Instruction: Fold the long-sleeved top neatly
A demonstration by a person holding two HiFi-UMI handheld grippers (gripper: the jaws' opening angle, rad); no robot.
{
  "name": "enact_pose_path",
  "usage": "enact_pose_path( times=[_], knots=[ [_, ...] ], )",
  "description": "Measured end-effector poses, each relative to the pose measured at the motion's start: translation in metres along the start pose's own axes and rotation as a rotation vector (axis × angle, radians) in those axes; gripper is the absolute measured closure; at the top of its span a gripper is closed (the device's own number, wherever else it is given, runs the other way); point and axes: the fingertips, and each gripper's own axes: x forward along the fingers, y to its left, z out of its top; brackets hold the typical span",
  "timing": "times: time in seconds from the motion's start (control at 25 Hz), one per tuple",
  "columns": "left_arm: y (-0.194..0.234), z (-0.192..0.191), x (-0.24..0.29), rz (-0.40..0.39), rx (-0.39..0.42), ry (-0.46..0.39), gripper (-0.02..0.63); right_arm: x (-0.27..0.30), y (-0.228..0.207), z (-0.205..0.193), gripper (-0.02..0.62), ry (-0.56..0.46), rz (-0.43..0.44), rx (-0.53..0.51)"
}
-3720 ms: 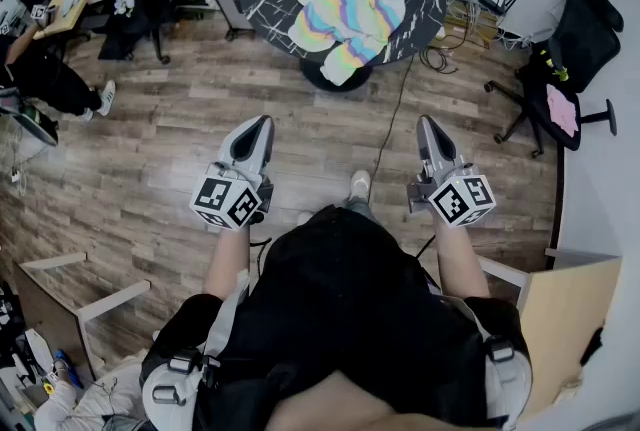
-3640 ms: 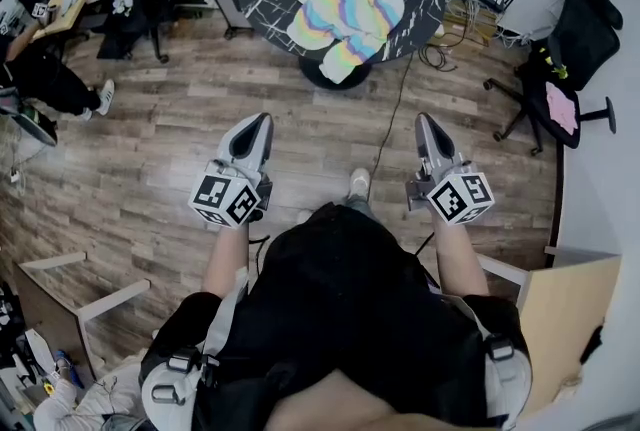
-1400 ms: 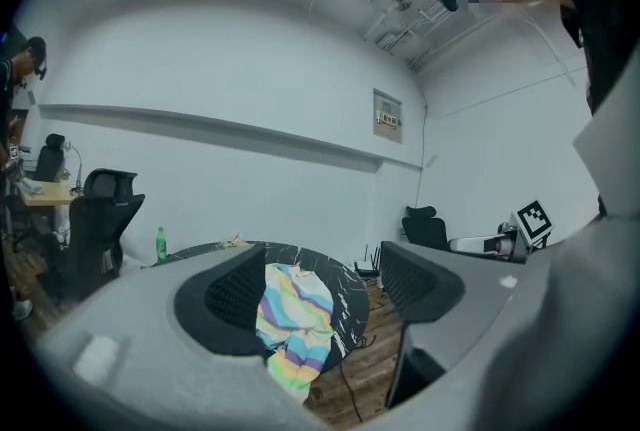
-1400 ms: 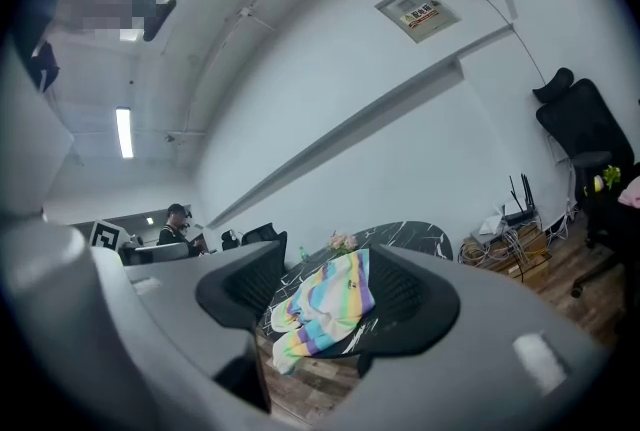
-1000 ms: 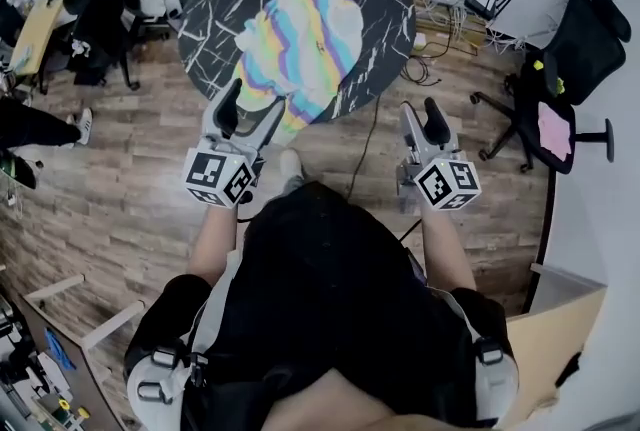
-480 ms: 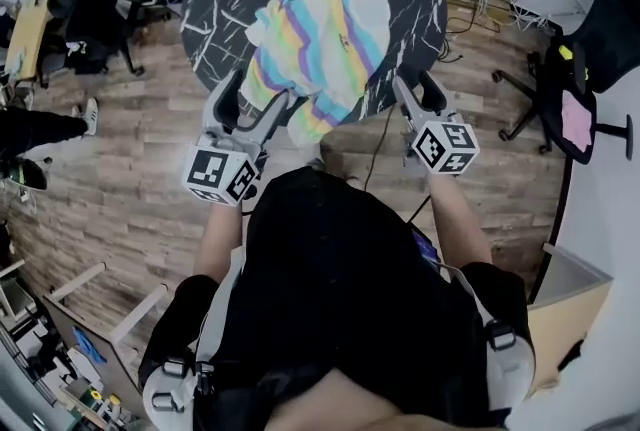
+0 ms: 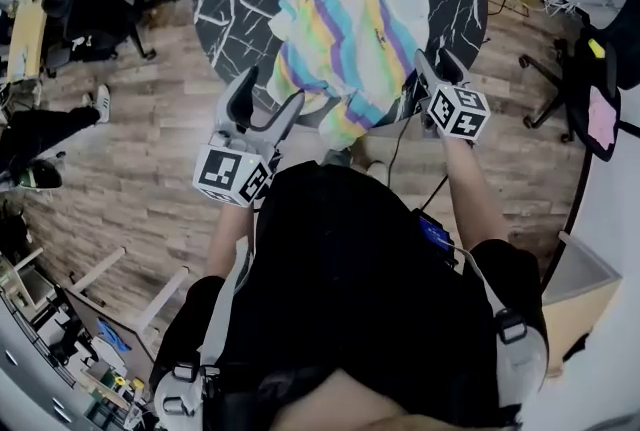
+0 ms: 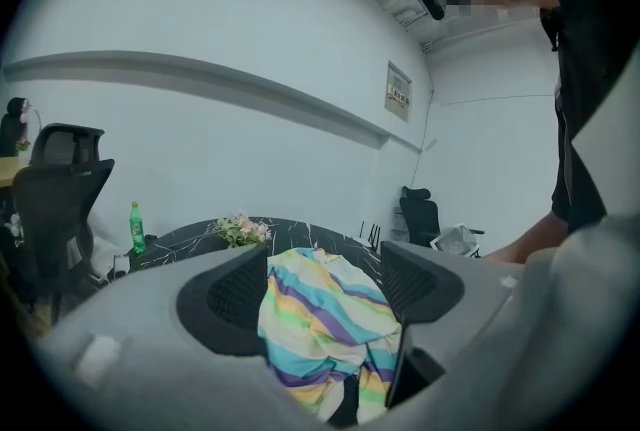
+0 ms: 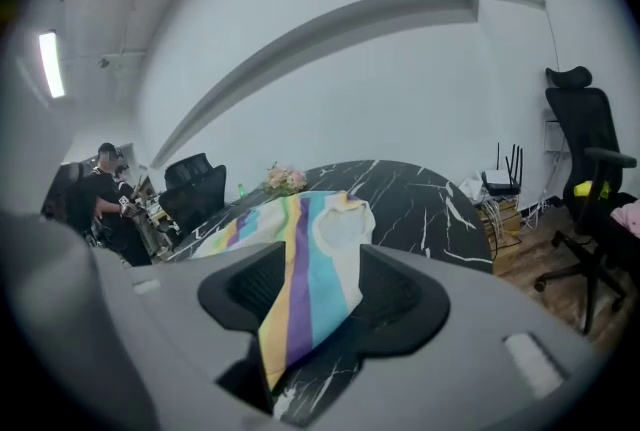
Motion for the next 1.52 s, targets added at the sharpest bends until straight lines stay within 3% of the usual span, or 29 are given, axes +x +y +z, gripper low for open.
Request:
enact_pose_path(
  times=[0.44, 0.68, 0.84, 1.04, 1.2, 1.32, 1.4, 1.52],
  knots=[
    [0.031, -0.023, 0.014, -0.064, -0.020, 0.062, 0.265, 0.048, -0.035, -0.021, 0.381, 0.101, -0.101, 0.018],
    [0.023, -0.031, 0.045, -0.096, -0.041, 0.105, 0.267, 0.065, -0.040, -0.022, 0.383, 0.151, -0.070, -0.027],
    [0.018, -0.029, 0.066, -0.094, -0.066, 0.119, 0.268, 0.073, -0.051, -0.026, 0.383, 0.179, -0.052, 0.003],
    [0.015, -0.029, 0.085, -0.098, -0.077, 0.132, 0.272, 0.082, -0.049, -0.026, 0.384, 0.199, 0.038, 0.035],
    [0.013, -0.039, 0.100, -0.109, -0.061, 0.163, 0.276, 0.088, -0.048, -0.026, 0.416, 0.199, 0.058, 0.025],
    [0.010, -0.045, 0.117, -0.141, -0.027, 0.197, 0.285, 0.091, -0.047, -0.026, 0.468, 0.209, 0.062, -0.004],
    [0.010, -0.045, 0.131, -0.167, 0.007, 0.219, 0.296, 0.092, -0.047, -0.025, 0.539, 0.214, 0.056, -0.006],
    [0.010, -0.043, 0.157, -0.208, 0.054, 0.242, 0.305, 0.086, -0.046, -0.024, 0.566, 0.211, 0.057, -0.017]
  ],
)
